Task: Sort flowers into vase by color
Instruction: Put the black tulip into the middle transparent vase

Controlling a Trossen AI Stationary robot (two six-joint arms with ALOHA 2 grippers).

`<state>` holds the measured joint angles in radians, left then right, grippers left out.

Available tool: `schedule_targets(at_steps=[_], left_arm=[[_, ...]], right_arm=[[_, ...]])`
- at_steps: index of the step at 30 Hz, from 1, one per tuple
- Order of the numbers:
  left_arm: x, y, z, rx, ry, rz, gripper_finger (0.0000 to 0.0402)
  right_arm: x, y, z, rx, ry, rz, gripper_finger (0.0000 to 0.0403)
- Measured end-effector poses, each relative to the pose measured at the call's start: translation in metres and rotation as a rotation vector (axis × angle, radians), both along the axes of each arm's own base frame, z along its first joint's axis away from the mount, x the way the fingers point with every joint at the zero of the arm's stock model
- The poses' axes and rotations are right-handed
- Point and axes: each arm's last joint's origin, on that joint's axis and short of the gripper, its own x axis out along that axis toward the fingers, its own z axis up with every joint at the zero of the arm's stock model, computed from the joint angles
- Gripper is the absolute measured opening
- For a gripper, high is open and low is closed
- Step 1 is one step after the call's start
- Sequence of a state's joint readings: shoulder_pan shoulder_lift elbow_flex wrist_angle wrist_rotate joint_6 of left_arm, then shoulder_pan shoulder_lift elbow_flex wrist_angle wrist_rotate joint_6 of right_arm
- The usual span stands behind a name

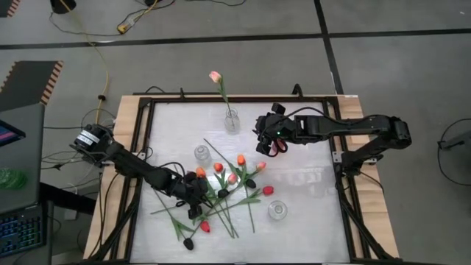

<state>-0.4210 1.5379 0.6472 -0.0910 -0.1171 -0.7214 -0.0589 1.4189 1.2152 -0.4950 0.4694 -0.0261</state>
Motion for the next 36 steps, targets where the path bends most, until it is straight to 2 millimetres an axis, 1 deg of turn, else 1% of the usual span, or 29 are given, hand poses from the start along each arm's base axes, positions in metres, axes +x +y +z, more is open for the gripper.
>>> schedule_targets(at_steps=[4, 7, 17, 21, 26, 30, 36], left_arm=[[0.0, 0.0, 0.0, -0.022, 0.006, 0.004, 0.0011], [0.0, 0.0, 0.0, -0.028, 0.006, 0.013, 0.0004], [0.003, -0.002, 0.003, -0.072, -0.027, 0.022, 0.0006], [0.006, 0.0, 0.004, -0.097, -0.053, 0.047, 0.0005], [0.009, 0.003, 0.009, -0.094, -0.089, 0.037, 0.0005], [0.008, 0.008, 0.021, -0.093, -0.138, 0.029, 0.0005], [0.001, 0.02, 0.054, -0.048, -0.272, 0.039, 0.0005]], right_arm=[[0.0, 0.0, 0.0, 0.0, 0.0, 0.0, 0.0212], [0.0, 0.0, 0.0, 0.0, -0.001, -0.001, 0.0212], [0.0, 0.0, 0.0, 0.0, -0.001, -0.001, 0.0212], [0.0, 0.0, 0.0, 0.0, -0.001, -0.001, 0.0212], [0.0, 0.0, 0.0, -0.001, -0.001, -0.002, 0.0212], [0.0, 0.0, 0.0, -0.001, -0.001, -0.003, 0.0212], [0.0, 0.0, 0.0, -0.001, -0.001, -0.003, 0.0212]])
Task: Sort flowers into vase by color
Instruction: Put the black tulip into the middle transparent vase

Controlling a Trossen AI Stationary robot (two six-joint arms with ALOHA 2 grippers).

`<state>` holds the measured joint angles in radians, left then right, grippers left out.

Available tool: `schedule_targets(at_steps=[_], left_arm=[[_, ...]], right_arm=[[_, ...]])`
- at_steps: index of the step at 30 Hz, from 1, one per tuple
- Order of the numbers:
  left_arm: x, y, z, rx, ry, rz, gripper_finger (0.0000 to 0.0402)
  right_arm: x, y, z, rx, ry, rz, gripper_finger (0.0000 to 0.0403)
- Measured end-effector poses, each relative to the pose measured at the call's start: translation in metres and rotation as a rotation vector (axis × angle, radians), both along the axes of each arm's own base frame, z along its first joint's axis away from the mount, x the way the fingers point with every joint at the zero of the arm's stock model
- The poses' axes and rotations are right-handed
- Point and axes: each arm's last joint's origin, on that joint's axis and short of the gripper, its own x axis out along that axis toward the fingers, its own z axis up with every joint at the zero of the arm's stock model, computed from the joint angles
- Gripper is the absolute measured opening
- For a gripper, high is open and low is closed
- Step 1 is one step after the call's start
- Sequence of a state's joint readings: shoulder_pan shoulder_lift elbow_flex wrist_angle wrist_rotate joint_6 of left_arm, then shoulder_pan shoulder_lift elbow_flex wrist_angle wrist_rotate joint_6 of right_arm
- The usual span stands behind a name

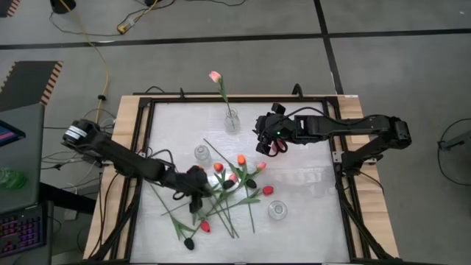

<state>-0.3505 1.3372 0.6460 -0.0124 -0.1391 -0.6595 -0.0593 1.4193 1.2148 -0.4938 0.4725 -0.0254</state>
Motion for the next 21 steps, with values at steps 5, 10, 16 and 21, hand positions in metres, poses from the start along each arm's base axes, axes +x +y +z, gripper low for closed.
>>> schedule_targets(at_steps=[5, 10, 16, 21], left_arm=[[-0.01, 0.015, 0.03, 0.083, -0.138, 0.067, 0.0004], [-0.022, 0.035, 0.06, 0.227, -0.295, 0.183, 0.0004], [-0.033, 0.055, 0.094, 0.357, -0.496, 0.275, 0.0004], [-0.037, 0.069, 0.116, 0.447, -0.65, 0.35, 0.0004]], right_arm=[[0.0, 0.0, 0.0, 0.0, 0.0, 0.0, 0.0212], [0.0, 0.0, 0.0, 0.0, 0.0, 0.0, 0.0212], [0.0, 0.0, 0.0, 0.001, 0.0, 0.0, 0.0212], [0.0, 0.0, 0.0, 0.001, 0.0, 0.001, 0.0212]])
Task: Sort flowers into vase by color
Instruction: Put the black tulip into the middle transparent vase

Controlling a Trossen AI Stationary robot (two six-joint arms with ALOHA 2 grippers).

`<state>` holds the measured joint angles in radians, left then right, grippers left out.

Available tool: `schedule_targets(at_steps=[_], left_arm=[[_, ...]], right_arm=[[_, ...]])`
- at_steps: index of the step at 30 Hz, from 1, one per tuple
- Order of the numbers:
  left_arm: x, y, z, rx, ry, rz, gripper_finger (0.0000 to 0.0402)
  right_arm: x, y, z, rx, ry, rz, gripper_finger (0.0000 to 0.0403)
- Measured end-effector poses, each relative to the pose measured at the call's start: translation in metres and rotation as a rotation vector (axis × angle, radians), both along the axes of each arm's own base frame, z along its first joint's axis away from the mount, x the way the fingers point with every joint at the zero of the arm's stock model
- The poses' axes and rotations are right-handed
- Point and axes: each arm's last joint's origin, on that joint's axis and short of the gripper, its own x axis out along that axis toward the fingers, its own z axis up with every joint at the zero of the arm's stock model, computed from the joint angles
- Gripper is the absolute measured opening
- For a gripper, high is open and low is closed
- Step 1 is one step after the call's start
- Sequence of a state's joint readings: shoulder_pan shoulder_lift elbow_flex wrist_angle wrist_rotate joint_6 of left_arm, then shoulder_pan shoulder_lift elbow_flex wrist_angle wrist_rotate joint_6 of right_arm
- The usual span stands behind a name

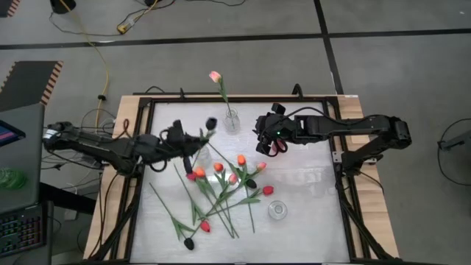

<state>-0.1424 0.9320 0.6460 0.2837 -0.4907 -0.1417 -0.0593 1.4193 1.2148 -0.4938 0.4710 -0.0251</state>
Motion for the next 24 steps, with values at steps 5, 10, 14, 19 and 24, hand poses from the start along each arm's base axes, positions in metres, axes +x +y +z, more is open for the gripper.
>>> schedule_targets(at_steps=[5, 10, 14, 19, 24], left_arm=[[0.0, 0.012, 0.012, 0.079, -0.095, 0.058, 0.0004], [-0.001, 0.021, 0.017, 0.131, -0.119, 0.105, 0.0004], [-0.001, 0.026, 0.021, 0.169, -0.146, 0.127, 0.0004], [-0.003, 0.031, 0.025, 0.202, -0.171, 0.156, 0.0004], [-0.003, 0.034, 0.024, 0.208, -0.166, 0.174, 0.0004]], right_arm=[[0.0, 0.0, 0.0, 0.002, -0.001, 0.0, 0.0212], [0.0, 0.0, 0.0, 0.002, -0.001, 0.001, 0.0212], [0.0, 0.0, 0.0, 0.002, -0.001, 0.001, 0.0212], [0.0, 0.0, 0.0, 0.002, -0.001, 0.001, 0.0212], [0.0, 0.0, 0.0, 0.002, -0.001, 0.001, 0.0212]])
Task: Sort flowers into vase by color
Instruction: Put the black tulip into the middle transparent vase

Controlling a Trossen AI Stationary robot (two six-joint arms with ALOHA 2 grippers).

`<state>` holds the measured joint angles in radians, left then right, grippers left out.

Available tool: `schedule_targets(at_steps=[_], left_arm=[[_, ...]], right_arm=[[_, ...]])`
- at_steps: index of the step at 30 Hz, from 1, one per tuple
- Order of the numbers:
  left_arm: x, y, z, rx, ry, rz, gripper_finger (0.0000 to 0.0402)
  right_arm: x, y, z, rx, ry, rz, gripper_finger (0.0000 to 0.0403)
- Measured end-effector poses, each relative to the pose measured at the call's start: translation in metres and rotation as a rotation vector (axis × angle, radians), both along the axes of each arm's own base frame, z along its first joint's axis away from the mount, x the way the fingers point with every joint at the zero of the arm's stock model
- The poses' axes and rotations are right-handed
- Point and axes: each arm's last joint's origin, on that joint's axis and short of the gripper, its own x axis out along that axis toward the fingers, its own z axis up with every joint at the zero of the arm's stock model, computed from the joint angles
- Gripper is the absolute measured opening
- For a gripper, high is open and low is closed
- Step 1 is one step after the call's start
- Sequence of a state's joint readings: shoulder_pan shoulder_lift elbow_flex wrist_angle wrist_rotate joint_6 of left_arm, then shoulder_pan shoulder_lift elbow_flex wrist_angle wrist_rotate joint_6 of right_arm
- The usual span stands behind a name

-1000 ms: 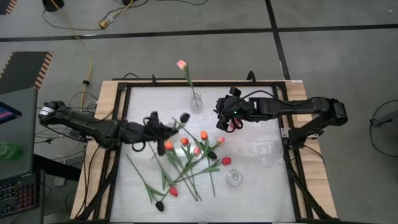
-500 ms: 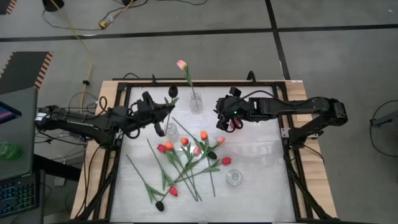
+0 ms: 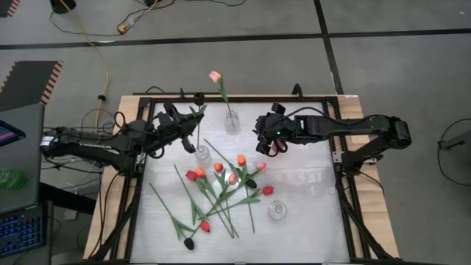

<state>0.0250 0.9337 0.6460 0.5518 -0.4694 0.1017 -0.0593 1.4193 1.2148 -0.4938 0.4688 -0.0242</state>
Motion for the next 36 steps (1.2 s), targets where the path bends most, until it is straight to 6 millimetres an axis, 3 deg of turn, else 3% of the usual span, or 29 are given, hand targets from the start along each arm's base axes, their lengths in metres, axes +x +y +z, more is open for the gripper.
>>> schedule_targets(at_steps=[8, 18, 36], left_arm=[[0.0, 0.004, -0.001, -0.005, 0.0, 0.005, 0.0004], [0.02, 0.007, -0.016, -0.008, 0.057, 0.021, 0.0004], [0.022, 0.008, -0.027, -0.023, 0.168, 0.024, 0.0004]], right_arm=[[0.0, 0.0, 0.0, -0.001, 0.001, 0.0, 0.0212], [0.0, 0.0, 0.0, -0.001, 0.001, 0.001, 0.0212], [0.0, 0.0, 0.0, 0.0, 0.0, 0.0, 0.0212]])
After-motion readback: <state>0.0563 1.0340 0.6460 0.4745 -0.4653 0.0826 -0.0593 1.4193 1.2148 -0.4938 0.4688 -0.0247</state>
